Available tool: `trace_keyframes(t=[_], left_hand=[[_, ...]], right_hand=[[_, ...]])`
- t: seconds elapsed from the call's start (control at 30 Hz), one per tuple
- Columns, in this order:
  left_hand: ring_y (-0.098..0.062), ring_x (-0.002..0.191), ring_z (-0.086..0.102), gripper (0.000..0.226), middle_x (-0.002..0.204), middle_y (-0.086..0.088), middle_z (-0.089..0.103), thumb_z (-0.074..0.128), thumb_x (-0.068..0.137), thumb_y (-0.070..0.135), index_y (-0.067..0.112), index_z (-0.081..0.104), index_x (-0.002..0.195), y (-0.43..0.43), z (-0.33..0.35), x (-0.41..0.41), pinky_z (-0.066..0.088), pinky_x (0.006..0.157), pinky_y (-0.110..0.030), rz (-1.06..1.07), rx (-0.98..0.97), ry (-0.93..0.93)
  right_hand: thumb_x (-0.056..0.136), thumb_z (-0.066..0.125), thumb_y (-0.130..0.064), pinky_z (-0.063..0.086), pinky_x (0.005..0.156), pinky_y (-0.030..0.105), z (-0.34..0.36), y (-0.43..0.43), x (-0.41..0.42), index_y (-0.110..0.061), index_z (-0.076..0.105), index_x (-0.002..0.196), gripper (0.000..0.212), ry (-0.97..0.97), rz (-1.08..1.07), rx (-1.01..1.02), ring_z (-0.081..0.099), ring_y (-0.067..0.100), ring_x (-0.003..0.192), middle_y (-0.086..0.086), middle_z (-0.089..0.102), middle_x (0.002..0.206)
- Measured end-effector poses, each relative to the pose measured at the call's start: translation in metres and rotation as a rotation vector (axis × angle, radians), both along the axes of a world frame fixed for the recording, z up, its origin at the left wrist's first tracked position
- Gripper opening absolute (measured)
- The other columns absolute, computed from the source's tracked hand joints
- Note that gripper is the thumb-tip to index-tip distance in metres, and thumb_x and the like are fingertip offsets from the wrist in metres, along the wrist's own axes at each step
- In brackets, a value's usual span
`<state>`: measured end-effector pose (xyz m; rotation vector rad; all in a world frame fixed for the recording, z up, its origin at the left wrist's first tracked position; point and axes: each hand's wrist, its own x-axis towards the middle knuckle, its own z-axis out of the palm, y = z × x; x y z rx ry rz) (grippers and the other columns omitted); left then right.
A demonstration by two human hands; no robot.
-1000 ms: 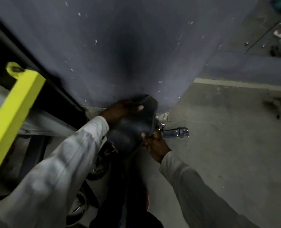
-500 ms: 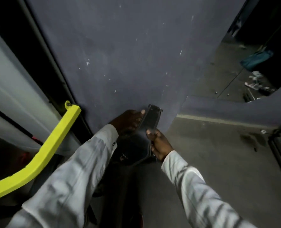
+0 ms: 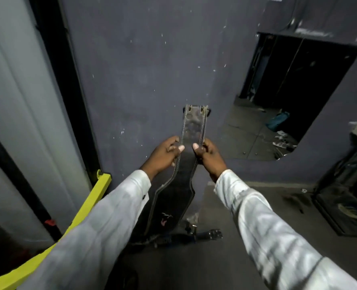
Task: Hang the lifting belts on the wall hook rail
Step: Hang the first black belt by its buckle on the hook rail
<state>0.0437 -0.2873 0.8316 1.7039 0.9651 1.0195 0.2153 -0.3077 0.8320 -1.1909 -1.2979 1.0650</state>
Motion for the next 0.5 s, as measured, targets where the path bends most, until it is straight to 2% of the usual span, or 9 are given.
trace_keyframes(t=[0.1,0.17,0.3,0.4,0.43,0.5], left_hand=[[0.008,0.060,0.058,0.016,0.075,0.014,0.059,0.049,0.101,0.010,0.018,0.057,0.113,-0.017,0.052,0.000,0.045,0.057,-0.011,0.051,0.129,-0.108],[0.003,0.067,0.063,0.018,0.082,0.010,0.066,0.052,0.099,0.012,0.019,0.061,0.113,-0.020,0.082,0.000,0.048,0.061,-0.018,0.110,0.214,-0.126],[-0.012,0.078,0.066,0.017,0.084,0.009,0.070,0.059,0.092,0.031,0.026,0.067,0.107,-0.022,0.139,0.000,0.054,0.075,-0.038,0.210,0.342,-0.157],[-0.014,0.095,0.069,0.024,0.104,0.004,0.073,0.062,0.092,0.025,0.022,0.064,0.115,-0.035,0.165,0.007,0.055,0.087,-0.034,0.198,0.382,-0.191],[-0.013,0.094,0.068,0.023,0.104,0.004,0.073,0.062,0.092,0.020,0.019,0.064,0.115,-0.036,0.168,0.009,0.054,0.087,-0.034,0.227,0.417,-0.205],[-0.016,0.093,0.068,0.021,0.102,0.002,0.073,0.062,0.091,0.014,0.017,0.065,0.112,-0.040,0.179,0.012,0.055,0.089,-0.037,0.291,0.469,-0.264]], right_hand=[[0.099,0.053,-0.007,0.056,0.076,0.024,0.047,-0.012,-0.007,-0.006,0.057,0.123,0.024,-0.026,0.036,0.139,0.065,0.017,0.093,0.010,0.068,0.109],[0.101,0.051,-0.009,0.057,0.077,0.024,0.081,-0.015,-0.012,-0.003,0.058,0.124,0.025,-0.007,0.043,0.185,0.065,0.017,0.094,0.010,0.068,0.111],[0.102,0.050,-0.011,0.054,0.084,0.036,0.152,-0.011,-0.018,-0.013,0.064,0.105,0.015,0.037,0.056,0.279,0.065,0.021,0.092,0.010,0.069,0.104],[0.099,0.054,-0.013,0.052,0.083,0.037,0.197,-0.013,-0.021,-0.014,0.065,0.099,0.011,0.051,0.033,0.375,0.064,0.019,0.086,0.008,0.070,0.097],[0.098,0.056,-0.015,0.053,0.082,0.037,0.207,-0.012,-0.022,-0.018,0.066,0.094,0.010,0.046,0.018,0.401,0.064,0.018,0.085,0.006,0.070,0.095],[0.094,0.061,-0.032,0.054,0.088,0.046,0.221,-0.013,-0.024,-0.023,0.064,0.088,0.011,0.008,-0.009,0.465,0.065,0.018,0.087,0.002,0.071,0.093]])
